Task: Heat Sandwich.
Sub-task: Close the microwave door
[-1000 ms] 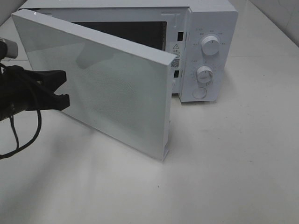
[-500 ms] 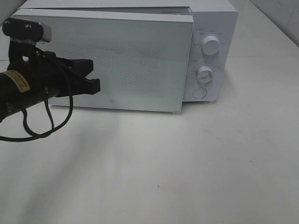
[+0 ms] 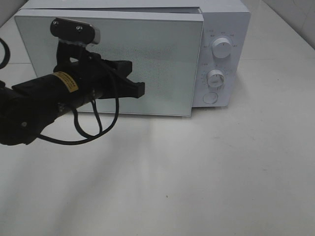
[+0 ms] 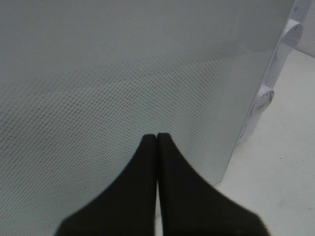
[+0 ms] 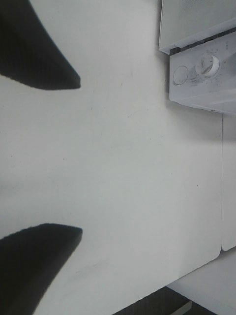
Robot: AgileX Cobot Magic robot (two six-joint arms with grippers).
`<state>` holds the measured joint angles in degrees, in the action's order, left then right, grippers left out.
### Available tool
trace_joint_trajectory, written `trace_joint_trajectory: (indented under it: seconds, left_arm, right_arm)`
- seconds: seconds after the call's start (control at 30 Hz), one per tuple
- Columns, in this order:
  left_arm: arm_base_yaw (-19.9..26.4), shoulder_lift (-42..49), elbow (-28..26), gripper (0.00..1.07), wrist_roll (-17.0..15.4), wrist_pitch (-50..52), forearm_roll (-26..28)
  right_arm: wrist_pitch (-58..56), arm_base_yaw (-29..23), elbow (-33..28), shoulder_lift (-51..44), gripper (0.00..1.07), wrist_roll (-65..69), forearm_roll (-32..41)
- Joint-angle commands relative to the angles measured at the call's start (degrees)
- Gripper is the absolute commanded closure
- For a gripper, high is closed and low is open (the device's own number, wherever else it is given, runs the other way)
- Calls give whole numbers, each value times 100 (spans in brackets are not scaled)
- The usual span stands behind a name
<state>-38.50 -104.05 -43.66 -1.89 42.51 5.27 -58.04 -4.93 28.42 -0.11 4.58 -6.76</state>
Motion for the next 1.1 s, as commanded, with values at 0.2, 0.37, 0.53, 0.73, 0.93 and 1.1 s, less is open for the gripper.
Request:
trace_joint_trajectory:
  seconds: [0.2,0.37,0.53,0.73,0.93,1.1]
  left_arm:
    - [-258,-407,-630,107,23,11,74]
    - [-390,-613,-945,107,23,-97,126]
    - [-390,-854,-1324,107,23,-235,138]
    - [-390,-1003,-1644,107,23,-315,172]
    - [-390,-1180,-1948,107,23,-441,189]
    - [-390,-1369,-2217,107,23,-584,338]
  right_arm:
    - [92,29,-6,-172,35,-52,-23]
    - [92,29,-6,-172,35,-52,-23]
    - [92,29,-6,-172,35,-46,-23]
    - [92,29,-6,-172,35,-46,-23]
    - [92,29,-6,-172,35,-46,-23]
    - [92,29,-6,-172,35,-46,-23]
